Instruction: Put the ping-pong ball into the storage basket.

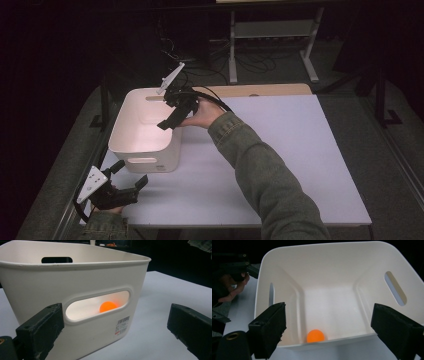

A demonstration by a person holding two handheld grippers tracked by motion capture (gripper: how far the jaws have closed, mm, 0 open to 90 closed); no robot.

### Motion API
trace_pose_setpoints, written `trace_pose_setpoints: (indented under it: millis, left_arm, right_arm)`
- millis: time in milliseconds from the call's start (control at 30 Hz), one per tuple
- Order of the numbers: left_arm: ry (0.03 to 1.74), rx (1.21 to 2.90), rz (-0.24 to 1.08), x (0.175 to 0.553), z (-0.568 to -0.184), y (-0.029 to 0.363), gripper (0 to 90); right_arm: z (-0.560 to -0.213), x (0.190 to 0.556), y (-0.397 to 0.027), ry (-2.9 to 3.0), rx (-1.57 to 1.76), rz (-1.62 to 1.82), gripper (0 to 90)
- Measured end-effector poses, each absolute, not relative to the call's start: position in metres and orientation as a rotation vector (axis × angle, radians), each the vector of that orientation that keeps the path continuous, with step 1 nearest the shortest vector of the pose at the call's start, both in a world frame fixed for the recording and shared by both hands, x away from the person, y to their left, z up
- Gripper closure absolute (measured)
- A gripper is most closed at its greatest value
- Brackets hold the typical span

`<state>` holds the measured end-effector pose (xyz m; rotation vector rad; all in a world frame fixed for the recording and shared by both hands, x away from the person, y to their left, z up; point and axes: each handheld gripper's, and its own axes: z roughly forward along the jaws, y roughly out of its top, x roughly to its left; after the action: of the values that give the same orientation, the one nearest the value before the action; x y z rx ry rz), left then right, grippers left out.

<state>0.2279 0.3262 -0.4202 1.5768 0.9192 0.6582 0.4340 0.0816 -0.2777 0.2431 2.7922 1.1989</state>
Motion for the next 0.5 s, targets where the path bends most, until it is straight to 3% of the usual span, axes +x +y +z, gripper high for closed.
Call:
trace_pose_setpoints:
  millis: [100,500]
  left_arm:
    - [0.920,1.576,0.658,0.228,-0.420,0.326,0.3]
    - [0.916,1.581,0.660,0.228,-0.420,0.326,0.3]
  right_arm:
    - [-0.275,0.434,0.073,2.776,0.281,1.211,0.0]
    - [-0.277,0.432,0.049,2.727,0.344,1.210,0.0]
